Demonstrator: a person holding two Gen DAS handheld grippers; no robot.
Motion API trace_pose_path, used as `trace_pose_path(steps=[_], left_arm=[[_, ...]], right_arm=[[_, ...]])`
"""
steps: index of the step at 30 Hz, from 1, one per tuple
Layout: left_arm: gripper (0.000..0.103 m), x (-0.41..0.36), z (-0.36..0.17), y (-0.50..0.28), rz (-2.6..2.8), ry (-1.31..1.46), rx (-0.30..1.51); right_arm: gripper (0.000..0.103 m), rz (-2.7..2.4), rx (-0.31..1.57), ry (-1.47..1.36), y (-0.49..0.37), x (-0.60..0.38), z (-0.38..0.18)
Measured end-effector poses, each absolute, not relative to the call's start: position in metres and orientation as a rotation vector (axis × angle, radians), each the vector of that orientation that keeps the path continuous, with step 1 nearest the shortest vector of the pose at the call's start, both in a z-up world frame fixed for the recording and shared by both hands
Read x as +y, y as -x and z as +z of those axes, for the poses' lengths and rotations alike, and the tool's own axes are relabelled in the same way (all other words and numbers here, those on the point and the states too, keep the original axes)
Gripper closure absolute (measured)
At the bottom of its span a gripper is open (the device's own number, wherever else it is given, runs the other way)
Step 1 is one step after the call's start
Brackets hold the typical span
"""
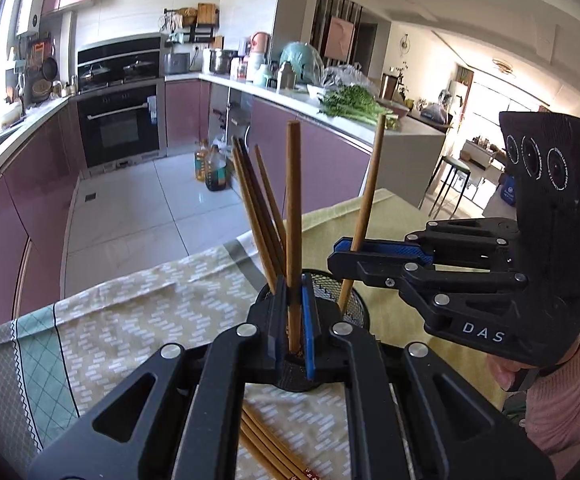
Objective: Organize utensils
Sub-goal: 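Lower the left tool's chopstick into the mesh cup while the right tool lowers its own, then open the left tool while the right tool opens, releasing both chopsticks into the cup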
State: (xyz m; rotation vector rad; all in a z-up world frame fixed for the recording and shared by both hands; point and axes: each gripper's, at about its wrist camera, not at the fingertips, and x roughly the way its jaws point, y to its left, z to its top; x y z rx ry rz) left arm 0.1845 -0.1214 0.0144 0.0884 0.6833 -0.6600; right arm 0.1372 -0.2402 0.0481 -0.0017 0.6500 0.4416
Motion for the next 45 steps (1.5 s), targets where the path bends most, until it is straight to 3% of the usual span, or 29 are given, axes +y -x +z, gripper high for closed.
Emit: trace_pose_path(steps=[18, 23, 27, 29, 45], left_arm=[[0.092, -0.111, -0.007, -0.201, -0.623, -0.030, 0.740], [0.079, -0.092, -0.007, -0.177, -0.601, -0.029, 0.679], [0.068, -0.068, -0.010, -0.150, -0.576, -0.037, 0.626], [0.062, -0.057, -0.016, -0.140, -0.558, -0.039, 0.618], [0.060, -0.033, -0.101, -0.111, -0.483, -0.059, 0.841]], right_arm=[[0.093, 0.397, 0.686, -0.051, -0.151, -0.239, 0.034], [0.085, 0.429, 0.633, -0.067, -0.126, -0.240, 0.039], [0.066, 0.510, 0.589, -0.050, -0.097, -0.231, 0.046], [0.064, 0.552, 0.590, -0.032, -0.084, -0.225, 0.043], [0.063, 0.567, 0.872, -0.061, -0.077, -0.182, -0.055]])
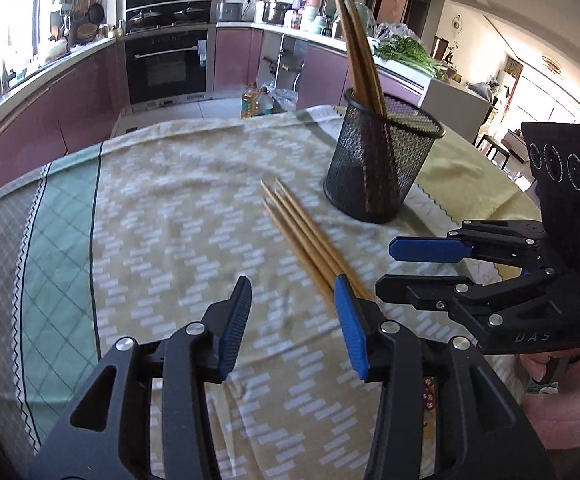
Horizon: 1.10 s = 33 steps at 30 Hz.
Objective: Organize utensils
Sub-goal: 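Open the left tool while the right tool opens, releasing both chopsticks into the cup, then move both tools down to the loose chopsticks on the cloth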
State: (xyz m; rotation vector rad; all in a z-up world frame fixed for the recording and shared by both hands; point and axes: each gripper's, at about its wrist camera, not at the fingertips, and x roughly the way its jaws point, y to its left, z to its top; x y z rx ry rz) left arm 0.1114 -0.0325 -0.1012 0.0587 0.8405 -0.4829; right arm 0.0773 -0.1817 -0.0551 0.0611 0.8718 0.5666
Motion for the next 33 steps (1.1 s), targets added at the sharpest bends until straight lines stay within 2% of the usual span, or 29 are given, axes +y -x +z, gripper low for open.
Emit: trace_pose_path(steps=[23, 33], left_arm=[[0.060, -0.044, -0.118, -0.114, -0.501, -0.050, 0.910], [0.061, -0.061, -0.120, -0.123, -0.514, -0.093, 0.918]], right_arm=[[0.072, 0.482, 0.903, -0.006, -0.072, -0.178, -0.068], [0.073, 0.487, 0.908, -0.028, -0.073, -0.184, -0.069]])
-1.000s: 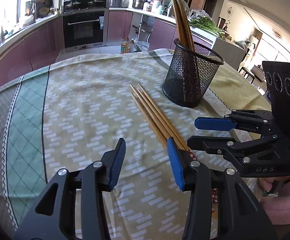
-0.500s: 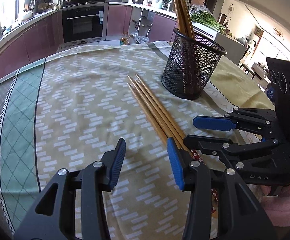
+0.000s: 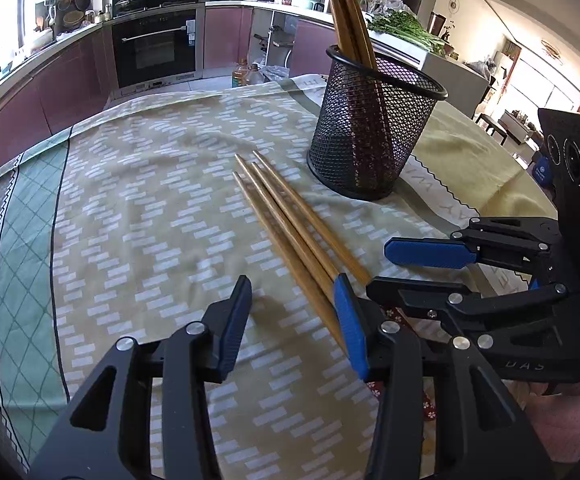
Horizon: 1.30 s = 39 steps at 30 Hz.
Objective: Organize utensils
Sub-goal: 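Move both tools down to the loose chopsticks on the cloth, then grasp a chopstick with the left tool while the right tool grasps another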
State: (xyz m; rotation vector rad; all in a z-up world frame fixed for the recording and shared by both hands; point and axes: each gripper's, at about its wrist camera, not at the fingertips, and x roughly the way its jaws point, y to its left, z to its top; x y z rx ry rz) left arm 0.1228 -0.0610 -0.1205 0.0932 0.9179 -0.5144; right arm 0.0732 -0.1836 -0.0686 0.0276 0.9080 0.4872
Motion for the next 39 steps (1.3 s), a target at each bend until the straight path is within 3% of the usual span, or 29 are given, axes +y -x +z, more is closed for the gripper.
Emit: trace_pose_path(steps=[6, 18, 23, 28, 39], left_arm=[[0.071, -0.058, -0.122, -0.128, -0.517, -0.081, 0.935], [0.075, -0.063, -0.124, -0.140, -0.495, -0.121, 0.958], [0.084, -0.066, -0.124, -0.147, -0.471, -0.131, 0.959], [0.091, -0.060, -0.125, -0.150, -0.444, -0.075, 0.959], [0.095, -0.047, -0.118, -0.134, -0.462, -0.007, 0.942]], right_arm=[[0.073, 0.490, 0.909, -0.027, -0.075, -0.182, -0.069], [0.075, 0.457, 0.908, 0.044, -0.091, -0.164, -0.069], [0.080, 0.440, 0.907, 0.059, -0.106, -0.158, -0.070], [0.095, 0.452, 0.910, 0.032, -0.110, -0.161, -0.070], [0.097, 0.498, 0.886, -0.056, -0.094, -0.176, -0.061]])
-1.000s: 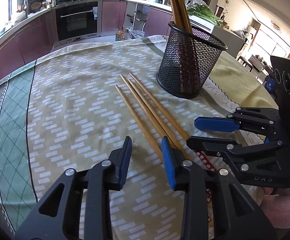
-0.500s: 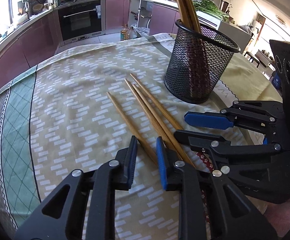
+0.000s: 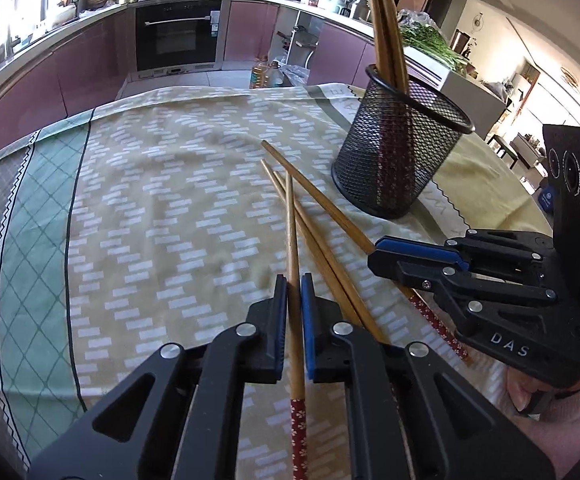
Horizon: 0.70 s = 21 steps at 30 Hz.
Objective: Organize utensils
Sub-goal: 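Grasp a chopstick with the left tool while the right tool grasps another, then lift and lower the left tool's chopstick into the cup while the right tool does likewise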
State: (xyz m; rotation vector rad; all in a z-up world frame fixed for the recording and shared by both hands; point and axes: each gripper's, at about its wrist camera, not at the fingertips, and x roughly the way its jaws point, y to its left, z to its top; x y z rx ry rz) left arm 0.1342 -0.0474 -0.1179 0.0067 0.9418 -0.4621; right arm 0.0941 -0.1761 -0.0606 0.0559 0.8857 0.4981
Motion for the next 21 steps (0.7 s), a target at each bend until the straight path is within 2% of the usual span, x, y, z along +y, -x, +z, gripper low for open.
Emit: trace_pose_path(steps=[11, 18, 21], left_arm=[[0.093, -0.060, -0.126, -0.129, -0.520, -0.090, 0.979], [0.093, -0.064, -0.126, -0.140, -0.539, -0.100, 0.988], [0.094, -0.065, -0.125, -0.142, -0.528, -0.096, 0.986]], right_arm=[[0.093, 0.529, 0.942, 0.039, -0.094, -0.165, -0.068], [0.093, 0.545, 0.947, 0.025, -0.112, -0.162, -0.070], [0.097, 0.551, 0.935, 0.002, -0.114, -0.165, -0.067]])
